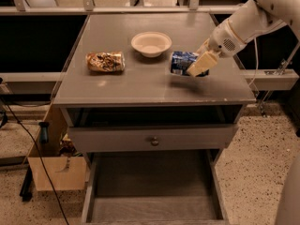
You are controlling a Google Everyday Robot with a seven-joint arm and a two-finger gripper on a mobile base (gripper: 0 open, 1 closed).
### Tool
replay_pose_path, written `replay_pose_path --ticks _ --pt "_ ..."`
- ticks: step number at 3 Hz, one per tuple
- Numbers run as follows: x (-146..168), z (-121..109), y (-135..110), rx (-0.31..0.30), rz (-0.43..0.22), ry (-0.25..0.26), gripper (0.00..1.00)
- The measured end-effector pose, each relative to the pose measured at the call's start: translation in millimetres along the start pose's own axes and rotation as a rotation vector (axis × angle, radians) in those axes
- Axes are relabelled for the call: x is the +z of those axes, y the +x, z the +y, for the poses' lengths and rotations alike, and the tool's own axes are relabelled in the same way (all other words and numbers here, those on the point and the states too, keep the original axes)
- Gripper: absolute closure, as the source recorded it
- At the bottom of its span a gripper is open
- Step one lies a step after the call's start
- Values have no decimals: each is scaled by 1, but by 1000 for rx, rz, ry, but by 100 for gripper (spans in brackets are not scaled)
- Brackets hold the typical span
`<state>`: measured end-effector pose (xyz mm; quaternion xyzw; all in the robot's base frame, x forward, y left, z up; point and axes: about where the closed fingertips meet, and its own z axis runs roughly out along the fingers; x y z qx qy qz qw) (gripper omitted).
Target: Place pepsi can into middle drawer
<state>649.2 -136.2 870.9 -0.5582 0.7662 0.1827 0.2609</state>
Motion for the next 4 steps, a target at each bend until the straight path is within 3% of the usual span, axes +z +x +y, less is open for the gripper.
replay_pose_path --ticks 1,3,4 --pt "-30 30 12 4 2 41 100" --pt "-56 126 57 78 -2 89 100" --pt "-56 126 58 78 -2 89 100"
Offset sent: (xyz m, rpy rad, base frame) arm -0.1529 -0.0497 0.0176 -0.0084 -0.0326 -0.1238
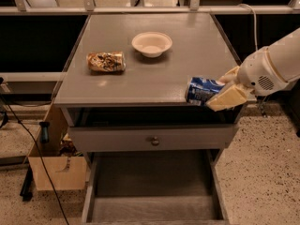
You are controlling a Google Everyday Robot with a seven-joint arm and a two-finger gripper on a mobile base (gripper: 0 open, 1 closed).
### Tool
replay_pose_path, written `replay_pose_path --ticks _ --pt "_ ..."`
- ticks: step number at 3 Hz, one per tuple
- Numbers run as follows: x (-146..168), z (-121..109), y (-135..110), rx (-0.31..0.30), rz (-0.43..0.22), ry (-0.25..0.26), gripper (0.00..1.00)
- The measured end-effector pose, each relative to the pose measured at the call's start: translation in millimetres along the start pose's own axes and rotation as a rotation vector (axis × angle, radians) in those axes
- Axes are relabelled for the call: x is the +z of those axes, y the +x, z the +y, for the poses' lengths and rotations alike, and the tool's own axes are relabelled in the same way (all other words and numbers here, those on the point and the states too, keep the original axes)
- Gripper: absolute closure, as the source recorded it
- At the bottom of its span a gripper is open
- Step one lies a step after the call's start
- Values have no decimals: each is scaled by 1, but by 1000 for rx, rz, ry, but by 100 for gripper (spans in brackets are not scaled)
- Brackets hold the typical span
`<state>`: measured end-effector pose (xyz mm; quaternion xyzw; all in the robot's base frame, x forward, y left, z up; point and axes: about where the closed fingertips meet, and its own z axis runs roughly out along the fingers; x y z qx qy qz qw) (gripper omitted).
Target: Place pepsi can into middle drawer
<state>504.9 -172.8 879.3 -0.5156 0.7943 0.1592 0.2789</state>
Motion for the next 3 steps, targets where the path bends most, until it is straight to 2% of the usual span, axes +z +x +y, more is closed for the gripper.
replay_pose_path --ticks 1,2,3 --pt "3 20 12 -2 -9 -17 100" --pt "15 58 42 27 -33 -54 100" --pt "41 99 70 74 -59 -121 100"
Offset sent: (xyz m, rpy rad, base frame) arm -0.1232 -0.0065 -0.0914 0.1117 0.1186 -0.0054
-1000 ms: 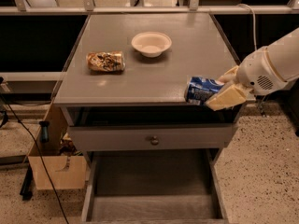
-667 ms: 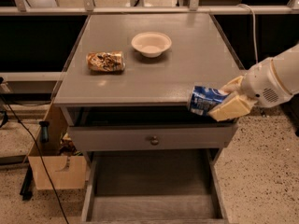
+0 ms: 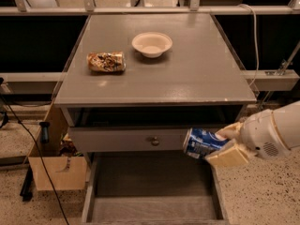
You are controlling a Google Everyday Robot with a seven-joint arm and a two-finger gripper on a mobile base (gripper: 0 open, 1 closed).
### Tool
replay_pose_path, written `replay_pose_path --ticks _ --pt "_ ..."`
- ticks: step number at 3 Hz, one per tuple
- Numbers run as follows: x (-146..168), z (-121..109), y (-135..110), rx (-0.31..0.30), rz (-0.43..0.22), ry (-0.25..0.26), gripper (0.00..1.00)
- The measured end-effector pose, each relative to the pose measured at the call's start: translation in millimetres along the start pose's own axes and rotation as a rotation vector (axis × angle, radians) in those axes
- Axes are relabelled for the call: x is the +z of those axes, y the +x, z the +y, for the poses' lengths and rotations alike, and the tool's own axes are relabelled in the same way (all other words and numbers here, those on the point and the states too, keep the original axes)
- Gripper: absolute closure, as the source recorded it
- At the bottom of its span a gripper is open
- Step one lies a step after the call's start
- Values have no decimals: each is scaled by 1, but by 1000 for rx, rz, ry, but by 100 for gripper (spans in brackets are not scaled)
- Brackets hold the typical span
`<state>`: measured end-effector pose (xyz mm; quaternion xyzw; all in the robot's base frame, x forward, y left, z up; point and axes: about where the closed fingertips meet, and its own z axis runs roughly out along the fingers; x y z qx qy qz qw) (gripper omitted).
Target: Place pepsi can into middle drawer
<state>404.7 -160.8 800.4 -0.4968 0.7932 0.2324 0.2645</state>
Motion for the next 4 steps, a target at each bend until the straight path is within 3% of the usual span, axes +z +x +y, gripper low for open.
replay_pose_path --ticks 1,2,3,4 --pt "41 28 23 33 -5 -73 100" --pt "90 35 51 83 24 -128 100" --pt "90 35 51 83 24 -129 100" --pt "117 30 55 108 20 -170 100"
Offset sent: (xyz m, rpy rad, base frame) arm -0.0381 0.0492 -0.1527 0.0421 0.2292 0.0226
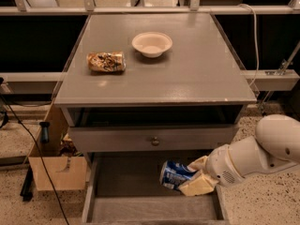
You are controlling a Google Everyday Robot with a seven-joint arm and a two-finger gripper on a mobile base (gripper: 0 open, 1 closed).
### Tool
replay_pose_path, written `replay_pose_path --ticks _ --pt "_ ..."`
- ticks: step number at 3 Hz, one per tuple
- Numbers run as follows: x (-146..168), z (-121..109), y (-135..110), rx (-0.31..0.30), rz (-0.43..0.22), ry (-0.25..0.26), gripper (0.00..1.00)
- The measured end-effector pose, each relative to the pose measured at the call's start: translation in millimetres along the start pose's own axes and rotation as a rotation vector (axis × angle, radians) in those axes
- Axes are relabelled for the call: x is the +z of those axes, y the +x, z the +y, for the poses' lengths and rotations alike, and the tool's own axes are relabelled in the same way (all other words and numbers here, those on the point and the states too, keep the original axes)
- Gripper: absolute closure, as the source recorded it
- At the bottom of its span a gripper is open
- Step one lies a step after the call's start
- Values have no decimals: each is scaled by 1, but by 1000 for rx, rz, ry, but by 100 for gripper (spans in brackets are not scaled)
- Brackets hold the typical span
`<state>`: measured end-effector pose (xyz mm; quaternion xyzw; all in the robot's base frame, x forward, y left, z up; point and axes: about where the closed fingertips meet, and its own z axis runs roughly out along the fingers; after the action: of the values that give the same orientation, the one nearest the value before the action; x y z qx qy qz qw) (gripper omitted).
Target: Place pepsi can into middle drawer
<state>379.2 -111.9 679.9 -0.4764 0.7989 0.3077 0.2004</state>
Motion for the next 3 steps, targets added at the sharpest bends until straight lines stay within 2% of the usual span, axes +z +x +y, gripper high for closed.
replay_pose_path --ticks 2,3 --pt "78 -33 26 101 2 -76 100" --pt "105 -43 36 133 -8 -93 100"
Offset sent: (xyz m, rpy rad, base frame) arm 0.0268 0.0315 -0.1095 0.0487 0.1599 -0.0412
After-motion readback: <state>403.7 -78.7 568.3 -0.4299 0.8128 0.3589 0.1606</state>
